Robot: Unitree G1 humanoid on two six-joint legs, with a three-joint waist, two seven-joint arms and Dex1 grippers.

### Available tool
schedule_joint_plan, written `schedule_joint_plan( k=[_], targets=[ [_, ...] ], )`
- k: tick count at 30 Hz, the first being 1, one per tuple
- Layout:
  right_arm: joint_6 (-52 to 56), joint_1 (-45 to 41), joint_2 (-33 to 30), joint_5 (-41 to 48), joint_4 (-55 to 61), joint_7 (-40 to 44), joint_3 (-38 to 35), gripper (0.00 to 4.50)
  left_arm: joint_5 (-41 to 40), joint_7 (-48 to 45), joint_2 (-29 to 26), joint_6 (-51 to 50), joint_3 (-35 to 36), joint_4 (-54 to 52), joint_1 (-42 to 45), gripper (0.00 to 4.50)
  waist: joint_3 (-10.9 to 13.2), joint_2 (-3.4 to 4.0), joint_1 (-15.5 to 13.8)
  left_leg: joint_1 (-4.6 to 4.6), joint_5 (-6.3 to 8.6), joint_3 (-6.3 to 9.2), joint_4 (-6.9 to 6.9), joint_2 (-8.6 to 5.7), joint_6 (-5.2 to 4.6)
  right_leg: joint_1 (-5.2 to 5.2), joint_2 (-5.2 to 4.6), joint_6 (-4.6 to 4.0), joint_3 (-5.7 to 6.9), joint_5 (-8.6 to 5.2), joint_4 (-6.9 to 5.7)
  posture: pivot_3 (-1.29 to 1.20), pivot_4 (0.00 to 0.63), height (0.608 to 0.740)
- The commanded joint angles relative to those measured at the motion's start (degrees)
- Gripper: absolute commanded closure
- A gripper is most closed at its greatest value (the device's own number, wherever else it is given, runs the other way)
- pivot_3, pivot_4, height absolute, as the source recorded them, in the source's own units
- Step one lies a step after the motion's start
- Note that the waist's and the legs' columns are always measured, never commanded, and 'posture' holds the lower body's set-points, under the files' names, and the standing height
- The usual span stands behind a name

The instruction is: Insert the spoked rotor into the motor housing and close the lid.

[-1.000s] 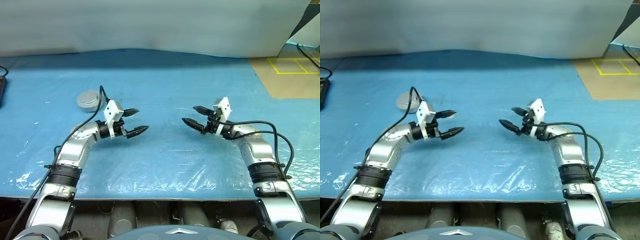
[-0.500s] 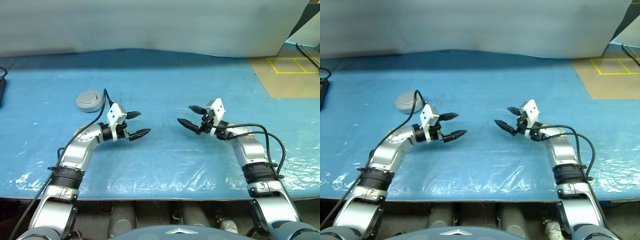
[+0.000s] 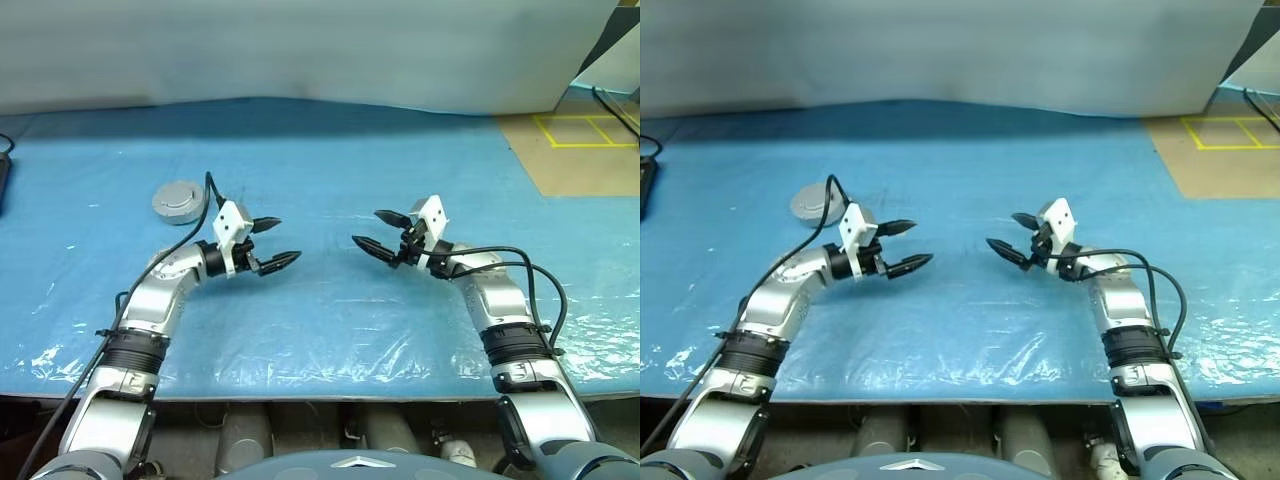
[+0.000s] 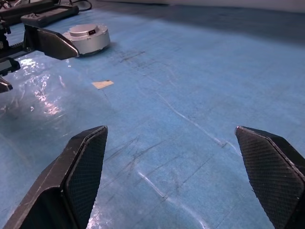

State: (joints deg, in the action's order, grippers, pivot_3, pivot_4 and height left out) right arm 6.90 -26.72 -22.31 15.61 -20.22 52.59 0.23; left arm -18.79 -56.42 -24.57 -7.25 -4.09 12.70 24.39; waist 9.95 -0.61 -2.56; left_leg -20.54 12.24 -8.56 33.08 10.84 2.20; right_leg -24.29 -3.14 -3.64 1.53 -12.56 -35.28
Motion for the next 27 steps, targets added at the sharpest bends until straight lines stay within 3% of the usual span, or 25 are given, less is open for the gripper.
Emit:
schedule_joint_plan(
  k=[1, 27],
  targets=[
    [-1.3, -0.7, 0.0, -0.2, 0.2, 0.1, -0.2, 0.02, 0.2, 0.7, 0.2, 1.2, 1.2, -0.6, 0.5, 0.00, 0.0, 0.00, 0.0, 0.00, 0.00, 0.00, 0.00, 0.00, 0.00, 0.00, 0.00, 0.00, 0.00, 0.00, 0.00, 0.00, 0.150, 0.740],
    [-3.9, -1.2, 0.5, -1.7, -2.9, 0.8, 0.0, 0.02, 1.3, 2.1, 1.0, 2.6, 1.0, 0.4, 0.8, 0.00, 0.0, 0.00, 0.0, 0.00, 0.00, 0.00, 0.00, 0.00, -0.01, 0.00, 0.00, 0.00, 0.00, 0.00, 0.00, 0.00, 0.150, 0.740]
  ],
)
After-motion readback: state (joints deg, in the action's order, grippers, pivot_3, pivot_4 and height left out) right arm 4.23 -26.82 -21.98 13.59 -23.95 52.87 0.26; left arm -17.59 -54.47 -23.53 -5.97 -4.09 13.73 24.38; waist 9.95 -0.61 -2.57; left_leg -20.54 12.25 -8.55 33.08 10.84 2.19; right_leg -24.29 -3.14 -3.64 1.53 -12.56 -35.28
